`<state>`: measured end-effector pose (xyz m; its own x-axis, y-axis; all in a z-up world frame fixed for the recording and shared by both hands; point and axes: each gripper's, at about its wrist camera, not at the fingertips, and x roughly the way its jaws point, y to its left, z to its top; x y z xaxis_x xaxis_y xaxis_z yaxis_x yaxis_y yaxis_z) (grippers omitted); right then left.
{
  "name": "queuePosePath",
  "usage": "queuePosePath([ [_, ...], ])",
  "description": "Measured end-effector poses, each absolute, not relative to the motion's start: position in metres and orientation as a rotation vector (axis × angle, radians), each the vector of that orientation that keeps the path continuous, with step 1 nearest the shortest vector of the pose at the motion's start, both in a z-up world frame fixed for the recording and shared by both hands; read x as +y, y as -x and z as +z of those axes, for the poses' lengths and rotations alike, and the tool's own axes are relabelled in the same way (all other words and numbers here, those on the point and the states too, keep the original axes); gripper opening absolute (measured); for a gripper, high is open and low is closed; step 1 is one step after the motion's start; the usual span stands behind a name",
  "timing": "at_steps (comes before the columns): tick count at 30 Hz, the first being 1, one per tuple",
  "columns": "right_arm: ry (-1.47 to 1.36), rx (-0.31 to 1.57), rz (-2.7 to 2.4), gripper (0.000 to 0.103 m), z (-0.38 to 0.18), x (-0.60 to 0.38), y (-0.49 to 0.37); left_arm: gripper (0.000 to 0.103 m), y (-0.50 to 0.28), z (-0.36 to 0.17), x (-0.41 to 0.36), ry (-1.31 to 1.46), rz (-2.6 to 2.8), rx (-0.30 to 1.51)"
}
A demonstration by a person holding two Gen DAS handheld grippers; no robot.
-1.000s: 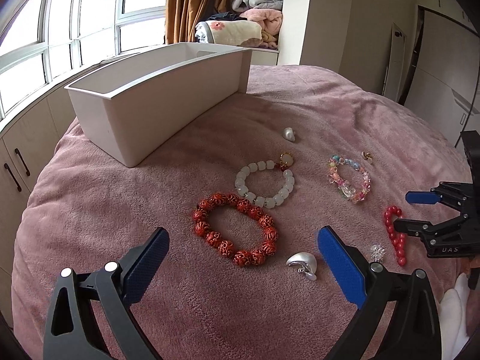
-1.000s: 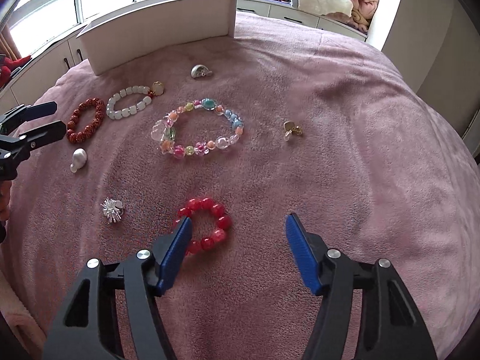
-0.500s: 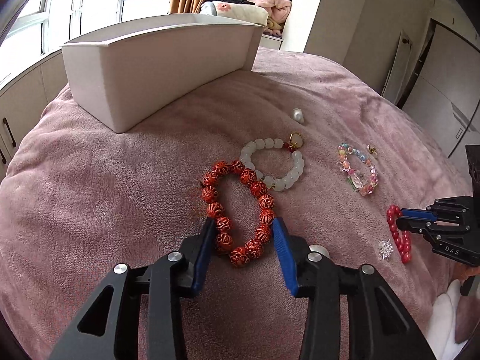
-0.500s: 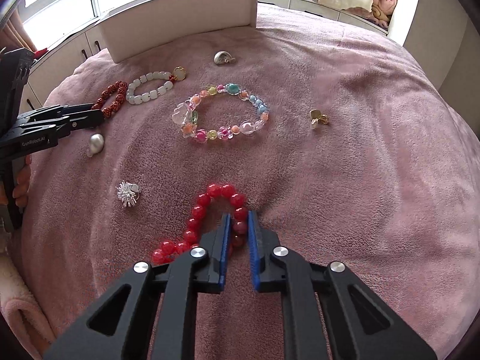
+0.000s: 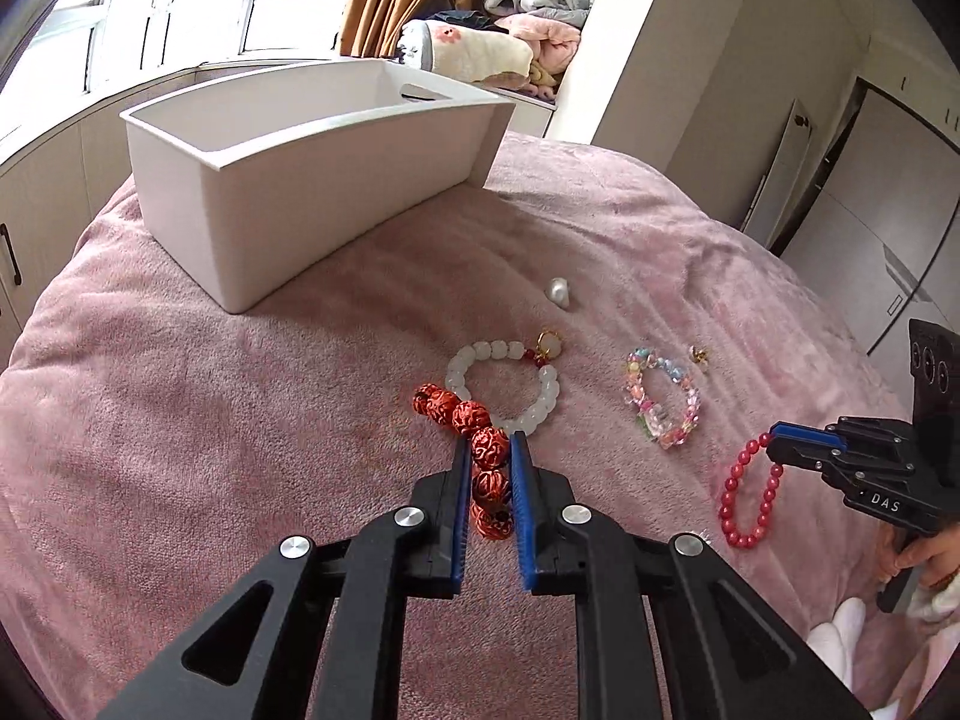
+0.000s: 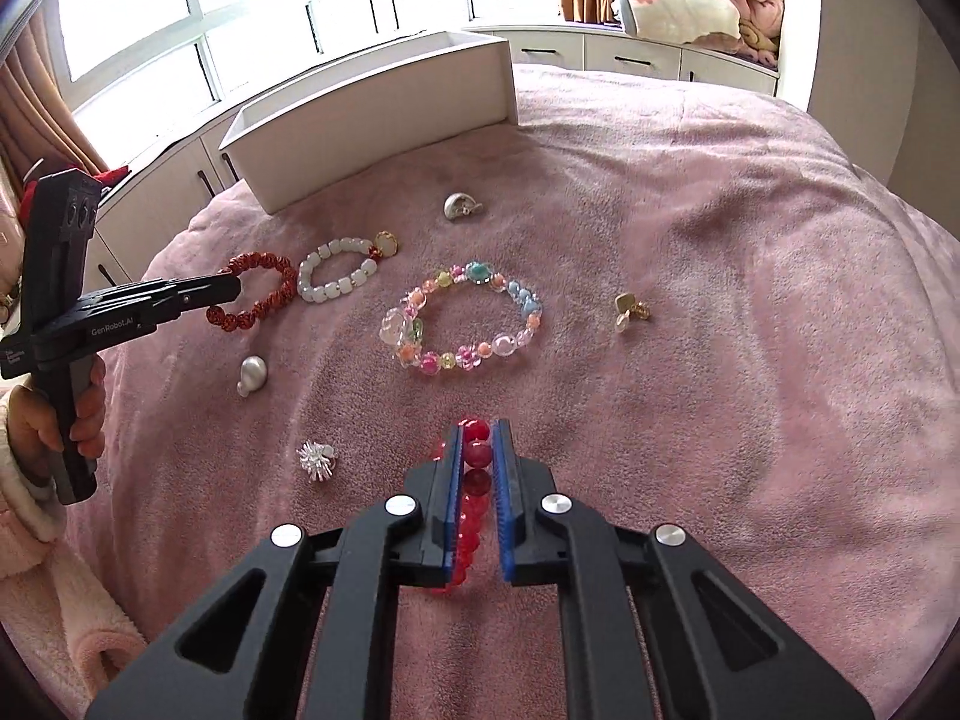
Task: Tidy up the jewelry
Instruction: 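Grasp the red carved-bead bracelet with the left tool while the right tool grasps the small red bead bracelet, then carry both red bracelets over the white box and open both tools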
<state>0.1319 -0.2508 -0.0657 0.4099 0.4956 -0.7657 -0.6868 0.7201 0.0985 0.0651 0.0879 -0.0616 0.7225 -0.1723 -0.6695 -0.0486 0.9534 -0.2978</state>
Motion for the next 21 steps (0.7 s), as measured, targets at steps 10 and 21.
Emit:
queuePosePath([
  [10, 0.212, 0.706, 0.757, 0.01, 0.004, -0.225, -0.173, 0.017, -0.084, 0.012, 0.097, 0.254, -0.051, 0.714],
  [21, 0.325, 0.618, 0.839, 0.01, 0.064, -0.099, -0.211, 0.017, -0.135, 0.078, 0.161, 0.299, 0.124, 0.76],
])
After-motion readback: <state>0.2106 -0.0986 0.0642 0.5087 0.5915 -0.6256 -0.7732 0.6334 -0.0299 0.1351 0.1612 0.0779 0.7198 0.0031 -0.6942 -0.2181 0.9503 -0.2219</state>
